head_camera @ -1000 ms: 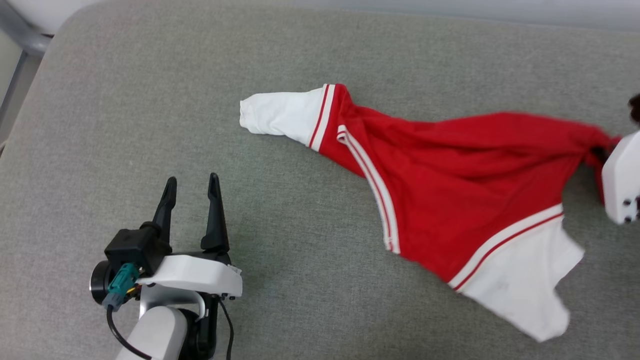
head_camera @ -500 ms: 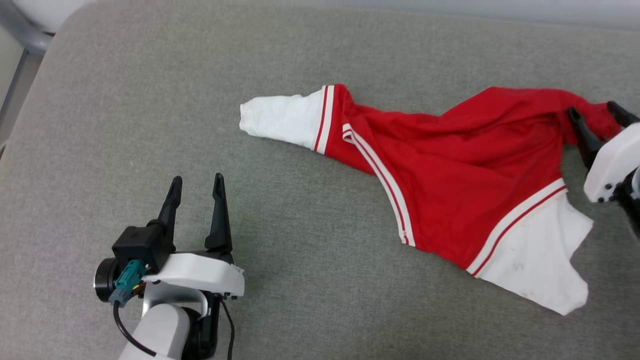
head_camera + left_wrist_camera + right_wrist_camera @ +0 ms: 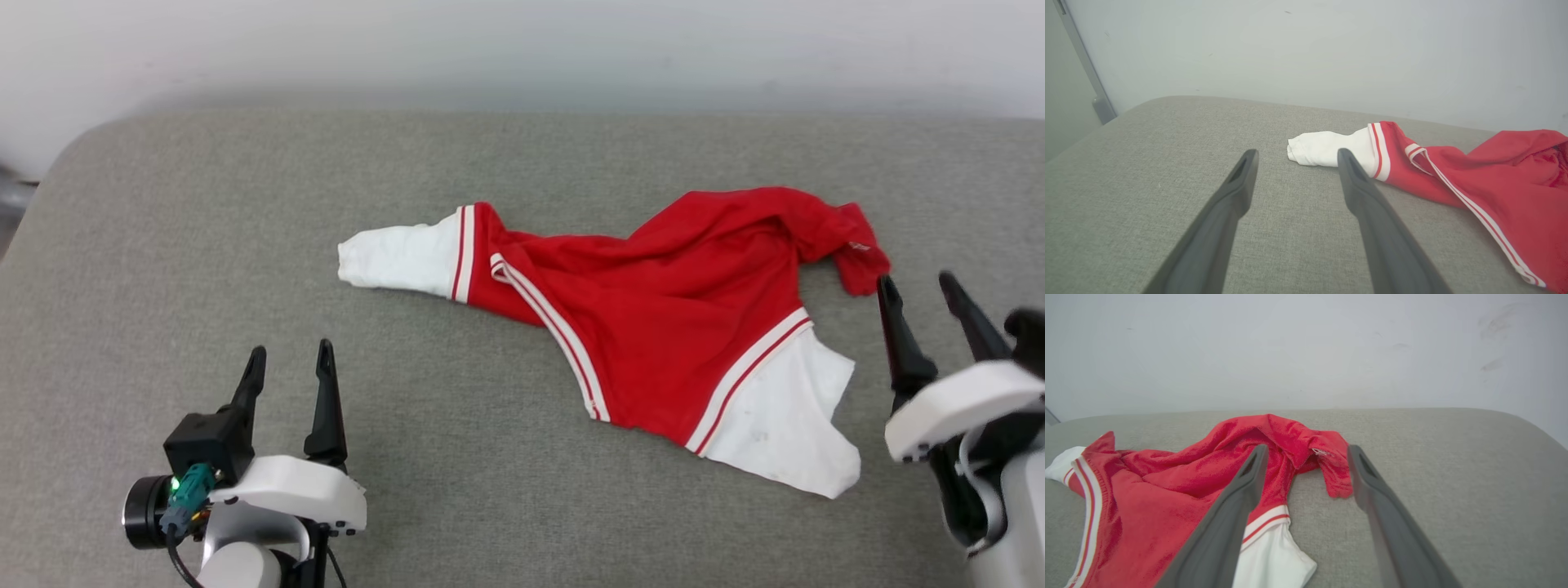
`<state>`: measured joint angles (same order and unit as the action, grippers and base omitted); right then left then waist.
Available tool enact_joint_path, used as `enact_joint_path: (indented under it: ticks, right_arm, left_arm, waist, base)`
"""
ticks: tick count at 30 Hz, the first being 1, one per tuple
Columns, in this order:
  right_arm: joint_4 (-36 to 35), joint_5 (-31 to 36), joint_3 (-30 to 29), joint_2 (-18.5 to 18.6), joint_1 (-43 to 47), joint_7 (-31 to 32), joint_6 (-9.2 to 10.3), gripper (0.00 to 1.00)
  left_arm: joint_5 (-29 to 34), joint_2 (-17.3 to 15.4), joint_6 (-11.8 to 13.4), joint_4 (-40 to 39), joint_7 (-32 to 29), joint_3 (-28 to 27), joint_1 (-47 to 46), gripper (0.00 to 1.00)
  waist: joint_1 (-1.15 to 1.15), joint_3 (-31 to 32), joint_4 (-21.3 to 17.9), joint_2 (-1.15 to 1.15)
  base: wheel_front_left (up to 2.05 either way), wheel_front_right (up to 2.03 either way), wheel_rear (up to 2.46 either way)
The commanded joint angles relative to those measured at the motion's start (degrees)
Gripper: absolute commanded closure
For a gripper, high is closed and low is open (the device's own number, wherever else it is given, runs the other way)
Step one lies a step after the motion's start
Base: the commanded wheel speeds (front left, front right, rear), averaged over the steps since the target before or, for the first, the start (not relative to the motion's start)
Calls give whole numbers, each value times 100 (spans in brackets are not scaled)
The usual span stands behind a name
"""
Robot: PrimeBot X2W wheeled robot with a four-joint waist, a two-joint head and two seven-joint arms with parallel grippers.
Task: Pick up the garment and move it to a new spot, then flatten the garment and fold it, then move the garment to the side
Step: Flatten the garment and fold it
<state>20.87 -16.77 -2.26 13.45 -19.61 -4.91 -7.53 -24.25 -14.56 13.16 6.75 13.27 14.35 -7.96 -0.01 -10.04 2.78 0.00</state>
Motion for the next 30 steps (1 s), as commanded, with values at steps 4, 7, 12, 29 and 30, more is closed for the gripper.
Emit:
enact_joint_path:
  ticks: [4, 7, 12, 29, 30]
  right_arm:
    - [-873, 166, -223, -346, 899, 293, 7, 0]
    - [-1394, 213, -270, -531, 1411, 588, 7, 0]
    - [-1864, -19, -267, -686, 2019, 1448, 7, 0]
    - [-2201, -759, 93, -181, 1607, 4414, 7, 0]
    - [-2155, -748, 128, -154, 1535, 4466, 7, 0]
  left_arm:
    - [-32, -102, 48, -58, -87, -41, 185, 0]
    - [-50, -165, 87, -104, -129, -70, 211, 0]
    - [-70, -227, 97, -156, -193, -91, 243, 0]
    - [-70, -156, -39, -182, -142, 57, -271, 0]
    - [-74, -140, -50, -172, -128, 70, -307, 0]
  waist:
    - [1, 258, -264, 0]
    - [1, 266, -348, 0]
    - [1, 248, -469, 0]
    - [1, -489, -209, 0]
    - [1, -547, -173, 0]
  base:
    - [0, 0, 0]
    - [0, 0, 0]
    - [0, 0, 0]
    - [0, 0, 0]
    - [0, 0, 0]
